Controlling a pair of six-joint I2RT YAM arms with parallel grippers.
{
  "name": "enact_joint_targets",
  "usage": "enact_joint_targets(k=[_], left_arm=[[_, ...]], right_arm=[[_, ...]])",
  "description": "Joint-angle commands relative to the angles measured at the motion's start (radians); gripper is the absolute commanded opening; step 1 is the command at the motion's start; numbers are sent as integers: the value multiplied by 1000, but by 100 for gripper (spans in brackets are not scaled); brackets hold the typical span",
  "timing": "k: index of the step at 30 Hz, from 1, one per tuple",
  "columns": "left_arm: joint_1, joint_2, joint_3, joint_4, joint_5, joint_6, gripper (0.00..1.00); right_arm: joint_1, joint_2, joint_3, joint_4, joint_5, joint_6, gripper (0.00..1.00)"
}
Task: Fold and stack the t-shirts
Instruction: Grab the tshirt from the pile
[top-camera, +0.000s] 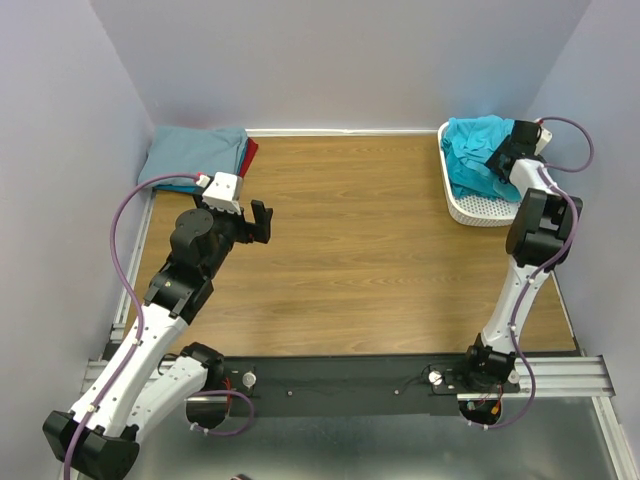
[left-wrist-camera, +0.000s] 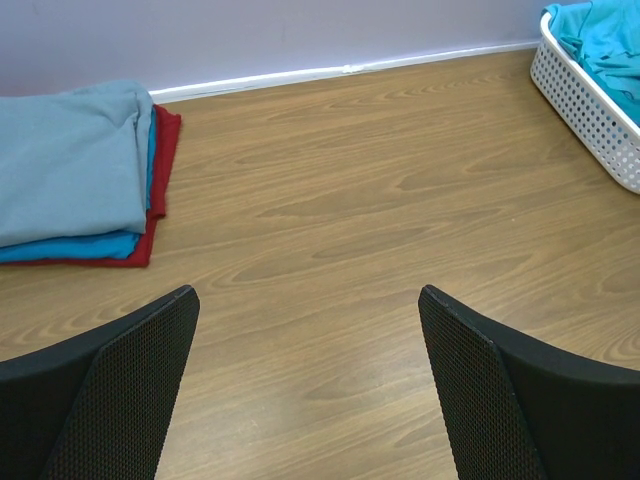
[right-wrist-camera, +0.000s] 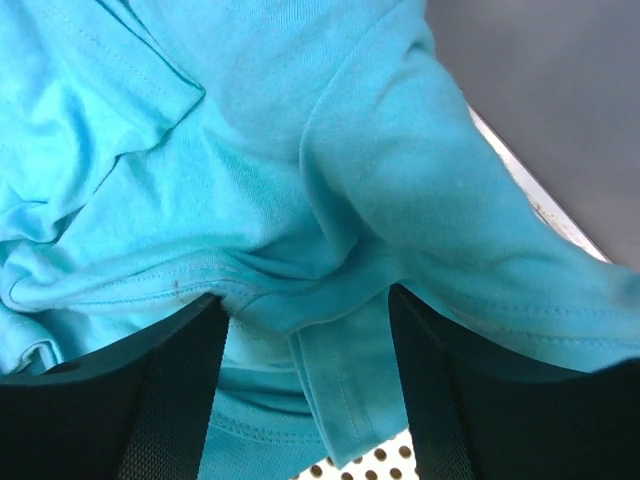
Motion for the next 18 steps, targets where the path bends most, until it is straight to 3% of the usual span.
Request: enact_joint_targets(k=[1, 5, 12, 18], left_arm=[[4, -2, -16, 19, 25, 4, 98], [4, -2, -16, 19, 23, 4, 98], [4, -3, -19, 17, 22, 3, 98], [4, -3, -20, 19, 25, 4, 98]], right_arm=[[-14, 52, 42, -10, -26, -16, 68], [-15, 61, 49, -10, -53, -24, 57], [-15, 11, 34, -8, -76, -38, 1], [-15, -89, -15, 18, -85, -30, 0]])
